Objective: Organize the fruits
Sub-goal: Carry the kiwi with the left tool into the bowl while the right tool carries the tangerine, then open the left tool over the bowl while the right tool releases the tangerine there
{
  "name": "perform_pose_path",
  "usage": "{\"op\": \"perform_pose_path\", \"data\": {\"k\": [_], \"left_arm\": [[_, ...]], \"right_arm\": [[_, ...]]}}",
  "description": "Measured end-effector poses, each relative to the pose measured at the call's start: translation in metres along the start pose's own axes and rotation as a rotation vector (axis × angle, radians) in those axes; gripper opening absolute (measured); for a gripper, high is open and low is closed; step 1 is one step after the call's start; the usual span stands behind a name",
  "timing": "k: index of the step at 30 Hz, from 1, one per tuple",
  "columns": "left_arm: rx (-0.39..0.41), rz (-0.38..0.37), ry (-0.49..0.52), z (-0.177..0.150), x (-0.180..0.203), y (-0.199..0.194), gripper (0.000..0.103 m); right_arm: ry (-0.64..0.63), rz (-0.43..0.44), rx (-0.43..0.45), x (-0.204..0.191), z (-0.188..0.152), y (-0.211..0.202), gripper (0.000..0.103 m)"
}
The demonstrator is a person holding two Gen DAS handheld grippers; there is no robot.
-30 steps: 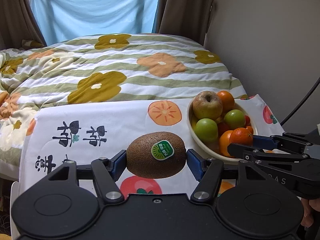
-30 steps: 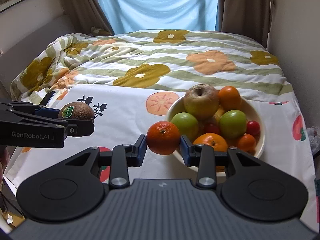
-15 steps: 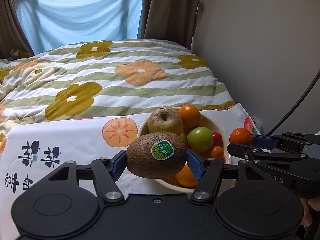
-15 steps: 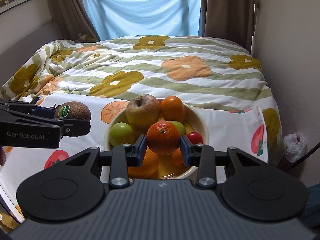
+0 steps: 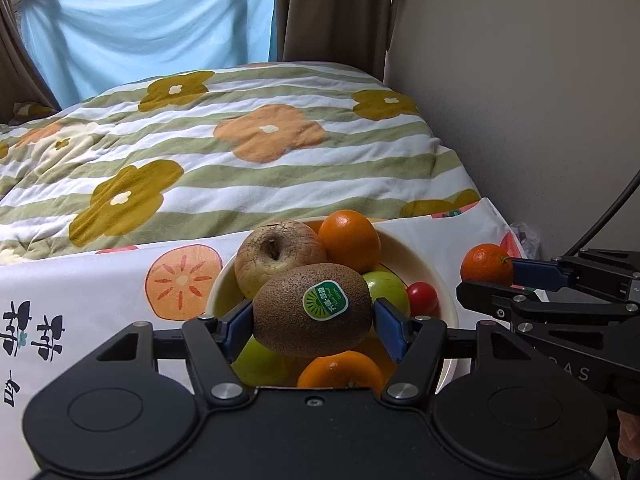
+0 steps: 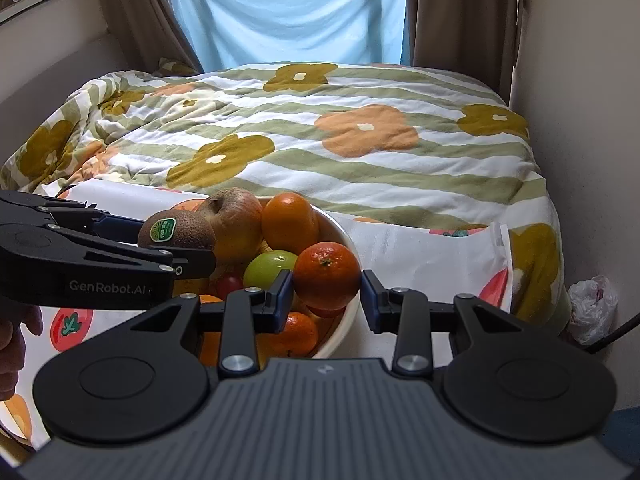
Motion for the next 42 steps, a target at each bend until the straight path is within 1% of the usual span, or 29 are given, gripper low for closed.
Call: {"op": "perform_pose_path", "data": {"k": [6, 8, 9, 10, 12, 16, 21, 29, 34, 38, 40, 41, 42], "left_arm": [[-0.032, 0.028, 0.014, -0.004, 0.006, 0.014, 0.069], [-0.016, 0.039, 0.019, -0.003, 0.006, 0.014, 0.077], [0.0, 0.045, 0.022, -0.002, 0.006, 0.012, 0.085], [0.009, 0.059, 0.024, -0.001, 0.005, 0.01, 0.088], [0.016, 0.055, 0.021, 0.0, 0.003, 0.007, 0.09], [0.027, 0.067, 0.014, 0.0, -0.003, -0.002, 0.09], [0.046, 0.121, 0.006, -0.005, -0.02, -0.018, 0.091], [0.047, 0.197, -0.06, -0.018, -0.053, -0.037, 0.091], [0.046, 0.208, -0.1, -0.025, -0.064, -0.041, 0.091], [0.041, 0.219, -0.108, -0.029, -0.068, -0.039, 0.091], [0.039, 0.222, -0.111, -0.03, -0.07, -0.038, 0.091], [0.039, 0.225, -0.112, -0.03, -0.071, -0.038, 0.091], [0.04, 0.228, -0.112, -0.03, -0.072, -0.039, 0.091]], "right_arm": [[0.002, 0.015, -0.004, 0.008, 0.002, 0.008, 0.051], [0.002, 0.02, -0.006, 0.009, 0.002, 0.01, 0.051], [0.003, 0.02, -0.006, 0.009, 0.002, 0.01, 0.051], [0.004, 0.022, -0.007, 0.01, 0.003, 0.011, 0.051], [0.005, 0.024, -0.009, 0.01, 0.004, 0.012, 0.051], [0.002, 0.035, -0.011, 0.008, 0.007, 0.017, 0.051], [0.0, 0.051, -0.012, 0.007, 0.018, 0.028, 0.051], [-0.001, 0.072, -0.038, 0.005, 0.025, 0.048, 0.051], [0.029, 0.077, -0.064, 0.008, 0.02, 0.062, 0.051], [0.046, 0.07, -0.074, 0.012, 0.016, 0.072, 0.051], [0.051, 0.077, -0.08, 0.012, 0.014, 0.075, 0.053], [0.053, 0.078, -0.075, 0.012, 0.014, 0.075, 0.057], [0.055, 0.082, -0.067, 0.012, 0.015, 0.075, 0.069]]}}
Point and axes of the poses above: each gripper's, at about its wrist camera, not at the fingertips, and y roughly the way its jaws point, x to its right, z to its top, the point moved 10 cm from there along y, roughly the way its jaws point, and after that the axes turned 2 degrees about x, right-handed, at the moved point
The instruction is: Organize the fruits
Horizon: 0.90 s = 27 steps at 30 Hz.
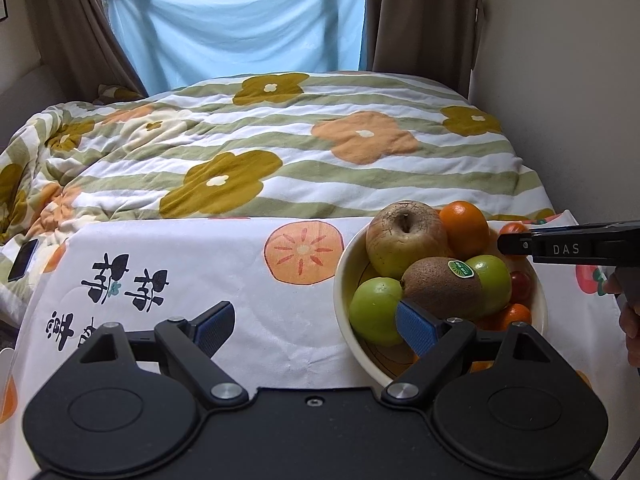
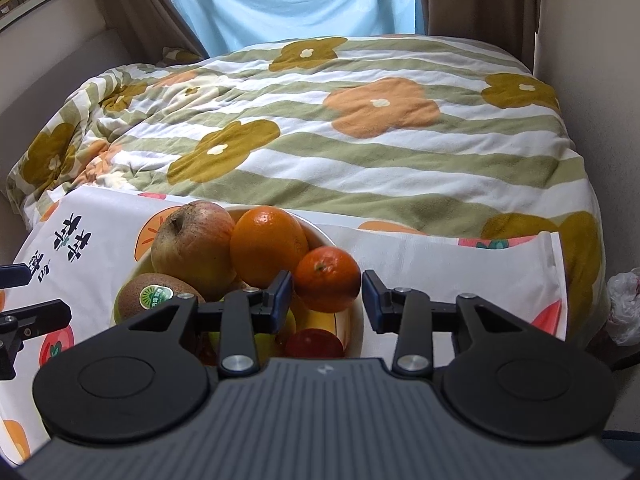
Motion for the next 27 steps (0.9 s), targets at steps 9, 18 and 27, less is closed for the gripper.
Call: {"op": "perform_pose_path", "data": {"k": [9, 18, 27], "left_arm": [[0.026, -0.007, -0.003, 0.0, -0.011, -0.017, 0.091], [0.128, -0.033, 0.02, 0.005, -0.036, -0.078, 0.091], [0.243, -0.079, -0.009, -0.004, -0.078, -0.161, 0.091]], "right_arm": [[0.019, -0.029, 0.05, -0.008, 0.005, -0.024, 0.1], [0.02, -0.048, 0.134, -0.061, 0.007, -0.091, 0.1], [-0.018, -0.128, 0.235, -0.136, -0.009, -0.186, 0.103]]}}
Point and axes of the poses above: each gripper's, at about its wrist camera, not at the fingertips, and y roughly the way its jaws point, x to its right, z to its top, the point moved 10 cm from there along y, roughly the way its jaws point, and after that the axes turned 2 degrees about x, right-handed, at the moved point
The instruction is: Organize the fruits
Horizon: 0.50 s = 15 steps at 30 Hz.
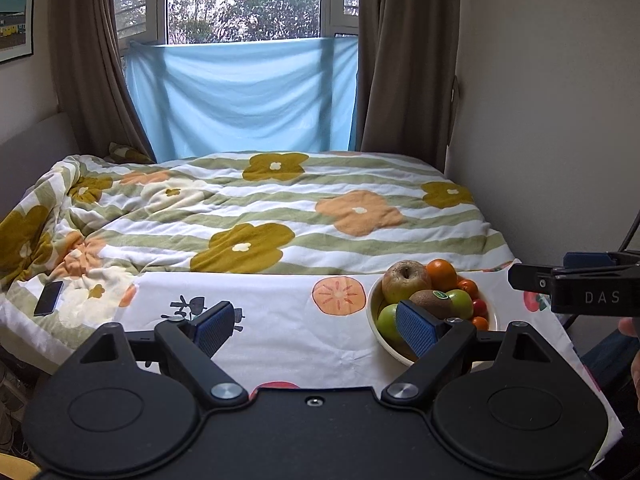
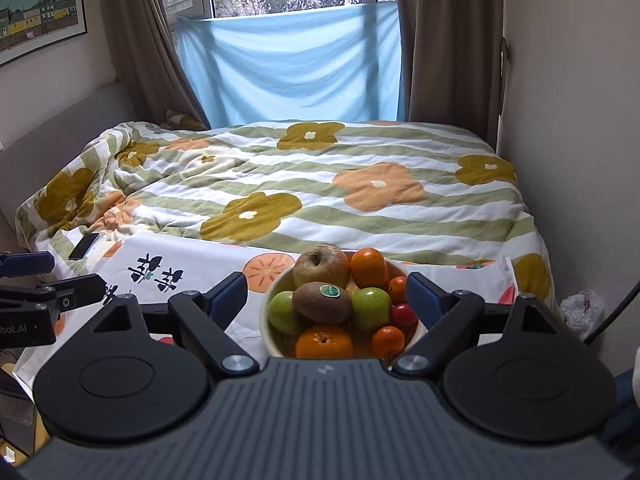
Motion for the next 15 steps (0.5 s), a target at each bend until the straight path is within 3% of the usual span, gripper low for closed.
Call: {"op": "perform_pose_path", "data": {"k": [7, 15], "left_arm": [[0.087, 0.024, 0.021, 0.0, -0.017, -0.051, 0.102], [0.105, 0.033, 0.047, -0.016, -0.028, -0.079, 0.103]], "right_arm": [[0.036, -0.054, 0.025, -0.027, -0.018, -0.06, 0.103], [0.05, -0.117, -0.002, -0.04, -0.045, -0.094, 0.103]]}}
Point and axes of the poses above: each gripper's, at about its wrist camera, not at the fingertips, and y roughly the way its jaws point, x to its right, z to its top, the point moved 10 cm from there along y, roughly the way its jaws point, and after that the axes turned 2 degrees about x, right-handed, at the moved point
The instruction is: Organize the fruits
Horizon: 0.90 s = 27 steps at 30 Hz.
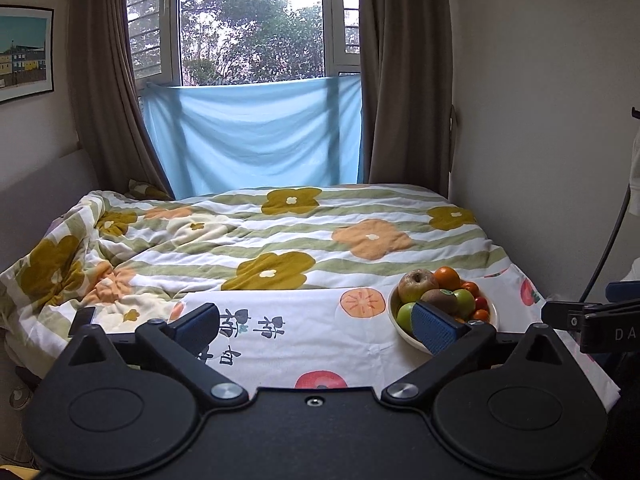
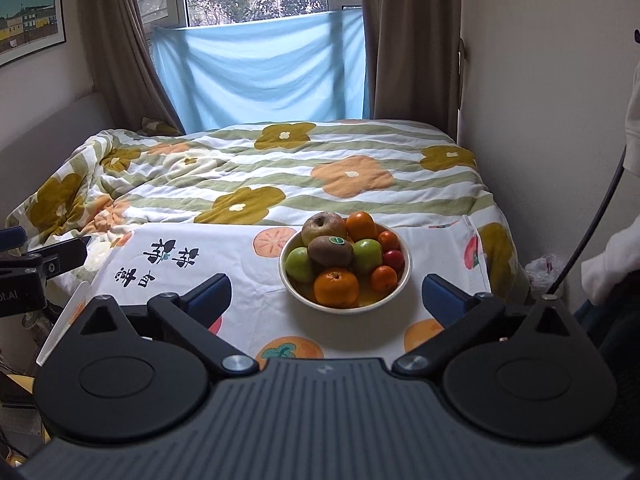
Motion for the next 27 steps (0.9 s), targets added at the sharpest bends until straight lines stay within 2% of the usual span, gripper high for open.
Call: {"op": "perform_pose_path", "data": {"k": [8, 27], "left_arm": [[-0.036, -0.003, -0.001, -0.02, -0.003, -0.006, 0.103], [-0.043, -0.001, -0.001, -0.024, -0.007, -0.009, 0.103]], "right_arm": [[-0.006, -0.014, -0.024, -0.007, -0.012, -0.006, 0.103], [0.01, -0.029, -0.033, -0.005, -0.018, -0.01, 0.103]]}}
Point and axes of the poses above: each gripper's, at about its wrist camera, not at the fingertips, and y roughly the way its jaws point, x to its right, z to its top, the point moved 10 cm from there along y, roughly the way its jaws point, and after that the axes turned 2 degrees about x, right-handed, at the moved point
